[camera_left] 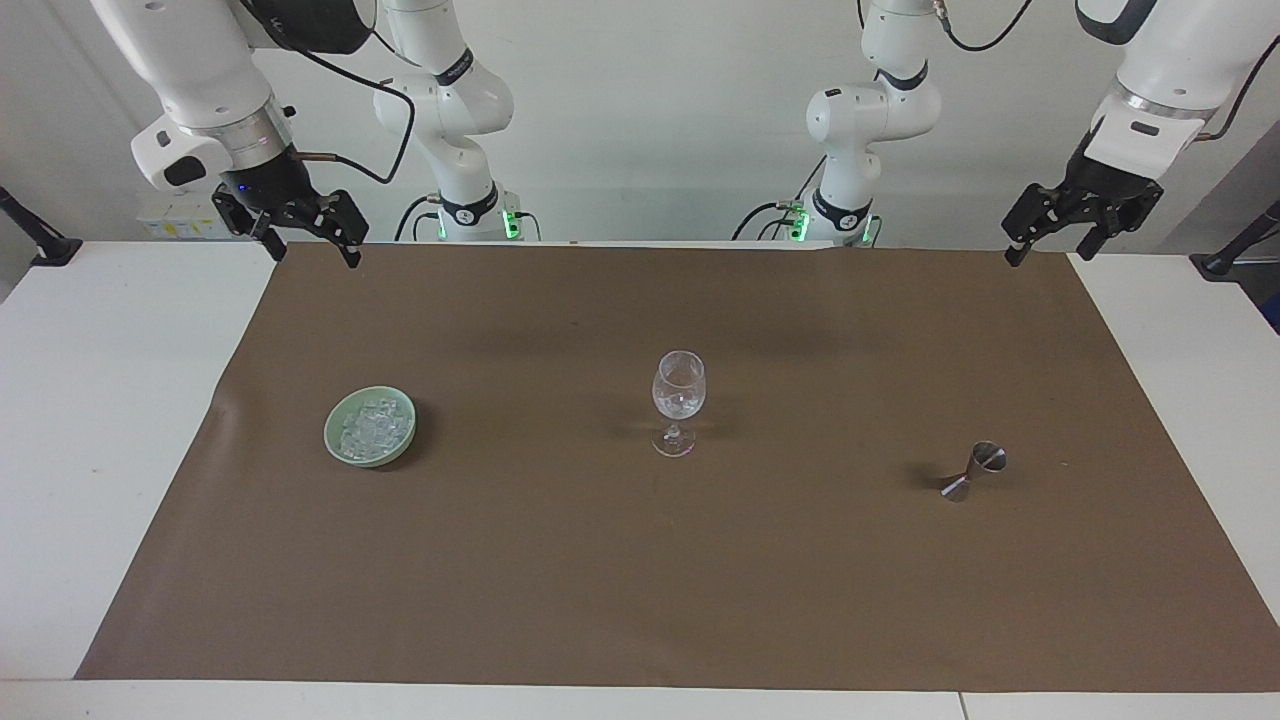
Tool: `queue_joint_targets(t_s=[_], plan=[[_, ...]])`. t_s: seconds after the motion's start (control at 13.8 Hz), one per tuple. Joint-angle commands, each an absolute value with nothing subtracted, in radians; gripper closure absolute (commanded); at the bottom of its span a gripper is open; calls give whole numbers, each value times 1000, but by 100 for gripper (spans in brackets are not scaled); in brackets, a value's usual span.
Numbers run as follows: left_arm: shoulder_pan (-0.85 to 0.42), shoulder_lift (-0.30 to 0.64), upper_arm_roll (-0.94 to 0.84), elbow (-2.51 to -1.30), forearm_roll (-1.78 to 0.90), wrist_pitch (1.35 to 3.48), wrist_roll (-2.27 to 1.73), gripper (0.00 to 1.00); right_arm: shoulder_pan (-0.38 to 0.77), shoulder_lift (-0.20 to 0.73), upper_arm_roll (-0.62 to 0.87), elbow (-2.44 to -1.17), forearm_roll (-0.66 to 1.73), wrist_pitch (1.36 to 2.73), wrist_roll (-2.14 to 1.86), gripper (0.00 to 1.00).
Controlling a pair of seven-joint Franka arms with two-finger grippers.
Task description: Pour wine and add ice with both arms
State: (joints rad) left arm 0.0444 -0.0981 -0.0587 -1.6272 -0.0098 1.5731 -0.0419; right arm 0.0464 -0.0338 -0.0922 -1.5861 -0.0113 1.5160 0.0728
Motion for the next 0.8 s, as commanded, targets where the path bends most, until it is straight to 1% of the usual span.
queue_joint_targets(t_s=[0.0, 0.14, 0.29, 0.72], plan=[[-18, -100, -11, -1634, 9, 1552, -35, 0, 41, -34, -84, -1580, -2, 1522, 63, 0], [-17, -110, -12, -1652, 9, 1552, -37, 0, 41, -34, -84, -1586, -2, 1575, 63, 0], [-6, -127, -12, -1684, 9, 1559, -34, 0, 47, -34, -86, -1592, 0, 1583, 64, 0], [-2, -129, -12, -1687, 9, 1574, -12, 0, 97, -38, -130, -1615, -2, 1598, 66, 0]])
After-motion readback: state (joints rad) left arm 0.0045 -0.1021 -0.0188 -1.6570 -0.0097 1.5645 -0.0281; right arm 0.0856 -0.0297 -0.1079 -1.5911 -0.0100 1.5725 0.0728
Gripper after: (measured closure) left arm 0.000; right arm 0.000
